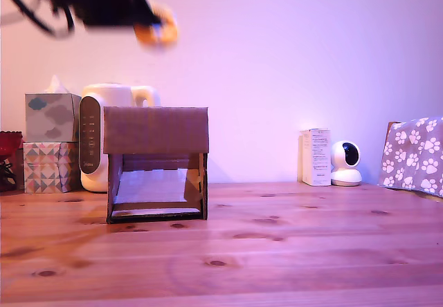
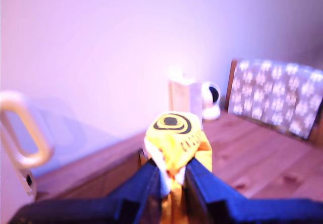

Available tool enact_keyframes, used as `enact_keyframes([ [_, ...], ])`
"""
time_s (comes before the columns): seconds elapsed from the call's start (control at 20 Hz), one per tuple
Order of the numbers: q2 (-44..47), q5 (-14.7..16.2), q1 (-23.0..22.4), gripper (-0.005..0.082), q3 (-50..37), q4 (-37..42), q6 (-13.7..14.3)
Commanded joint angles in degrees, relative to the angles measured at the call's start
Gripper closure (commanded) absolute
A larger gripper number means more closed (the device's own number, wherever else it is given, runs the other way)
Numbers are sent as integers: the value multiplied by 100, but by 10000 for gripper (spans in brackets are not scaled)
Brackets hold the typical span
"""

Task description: Drop the footbag into the cardboard dice tower

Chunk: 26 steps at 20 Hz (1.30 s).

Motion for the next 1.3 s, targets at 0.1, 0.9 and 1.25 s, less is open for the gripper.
enact_keyframes([
  [0.1, 601, -4, 214, 718, 831, -249, 26],
  [0.9, 1941, 424, 645, 690, 3222, -2944, -9],
  [1.25, 1838, 424, 640, 12, 3386, -3224, 39],
])
